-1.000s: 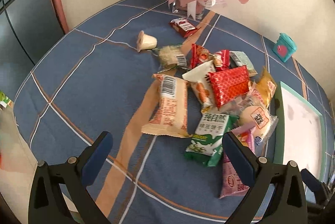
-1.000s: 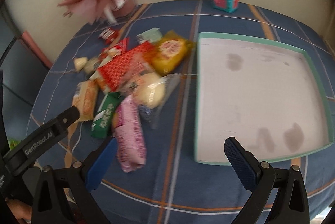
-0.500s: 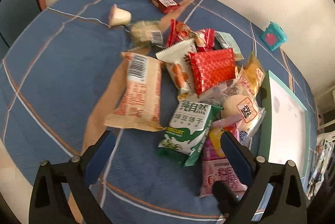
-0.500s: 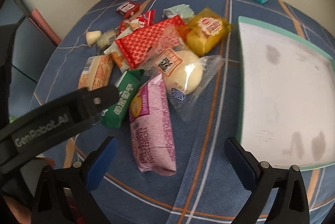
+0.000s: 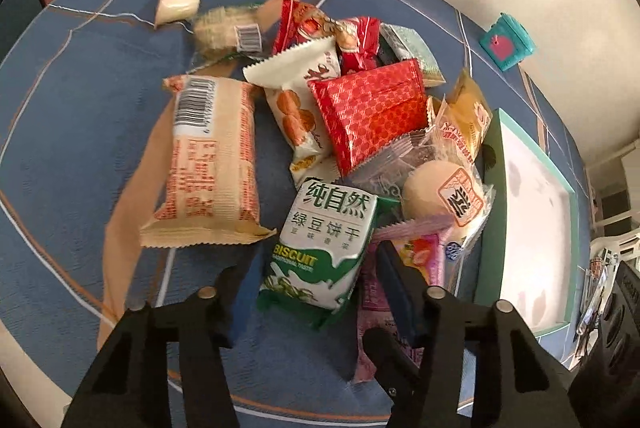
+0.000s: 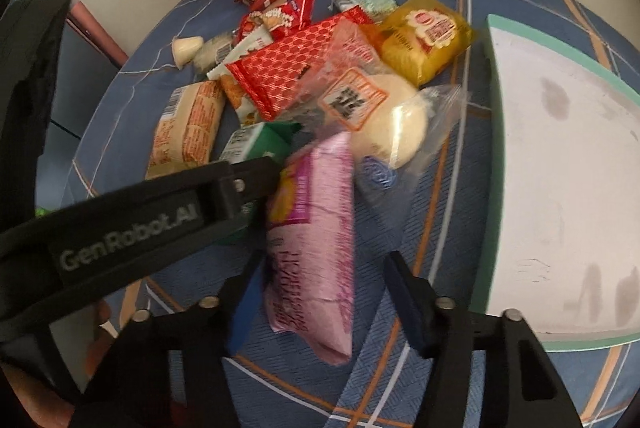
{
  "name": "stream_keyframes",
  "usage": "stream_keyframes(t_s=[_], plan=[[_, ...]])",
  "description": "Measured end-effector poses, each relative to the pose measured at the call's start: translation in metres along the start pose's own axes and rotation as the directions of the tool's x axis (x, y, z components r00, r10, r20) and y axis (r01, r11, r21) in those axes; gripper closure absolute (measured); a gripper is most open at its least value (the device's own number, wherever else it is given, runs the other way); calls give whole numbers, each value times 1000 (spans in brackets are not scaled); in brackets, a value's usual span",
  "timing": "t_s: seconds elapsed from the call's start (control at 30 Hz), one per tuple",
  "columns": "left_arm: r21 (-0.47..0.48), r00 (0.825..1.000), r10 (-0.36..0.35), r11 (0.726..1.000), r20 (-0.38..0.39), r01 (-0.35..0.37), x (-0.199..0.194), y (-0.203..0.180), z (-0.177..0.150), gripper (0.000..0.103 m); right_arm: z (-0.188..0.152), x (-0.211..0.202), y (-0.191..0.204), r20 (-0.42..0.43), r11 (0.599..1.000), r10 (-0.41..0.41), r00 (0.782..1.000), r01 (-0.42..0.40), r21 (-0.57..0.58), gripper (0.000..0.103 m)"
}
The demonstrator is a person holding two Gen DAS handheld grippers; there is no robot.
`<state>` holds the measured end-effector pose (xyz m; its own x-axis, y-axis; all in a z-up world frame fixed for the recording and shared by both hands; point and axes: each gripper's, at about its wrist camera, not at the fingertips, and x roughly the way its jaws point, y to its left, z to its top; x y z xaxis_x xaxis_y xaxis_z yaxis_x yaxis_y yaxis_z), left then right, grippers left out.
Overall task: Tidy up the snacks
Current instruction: 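Grasp the pink swiss roll with the right tool while the left tool grasps the green biscuit box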
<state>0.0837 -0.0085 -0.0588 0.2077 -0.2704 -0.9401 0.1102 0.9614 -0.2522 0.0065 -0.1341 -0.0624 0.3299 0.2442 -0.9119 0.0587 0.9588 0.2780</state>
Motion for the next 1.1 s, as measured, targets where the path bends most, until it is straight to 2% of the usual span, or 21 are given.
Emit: stream_keyframes(t_s=[0.07,0.23,0.5,0.63,0.83,1.1], plan=[[-3,1000,4,1000,-15,-4,9,0,3,53,0,5,1,-10,1000,8,1000,-8,-2,53],[9,1000,15,1000,-12,-14,22,-5,9,56,3,9,2,-10,1000,29,1000,-29,1,63],[3,1000,22,1000,6,-22,26,-6,7,61,0,2,-1,-5,998,54,999,-54,11,65],[12,999,22,1000,37,-22,0,-5,-3,62,-2,-9,-3,3,997,81,997,-81,8,65],[5,994,18,1000,108,-19,-20,-12,-2,62,-5,-28,-7,31,994,113,993,-113,12,65],[-16,972,7,1000,234,-3,-50,-19,0,62,-6,-62,-19,100,987,147,984,-152,43,65]])
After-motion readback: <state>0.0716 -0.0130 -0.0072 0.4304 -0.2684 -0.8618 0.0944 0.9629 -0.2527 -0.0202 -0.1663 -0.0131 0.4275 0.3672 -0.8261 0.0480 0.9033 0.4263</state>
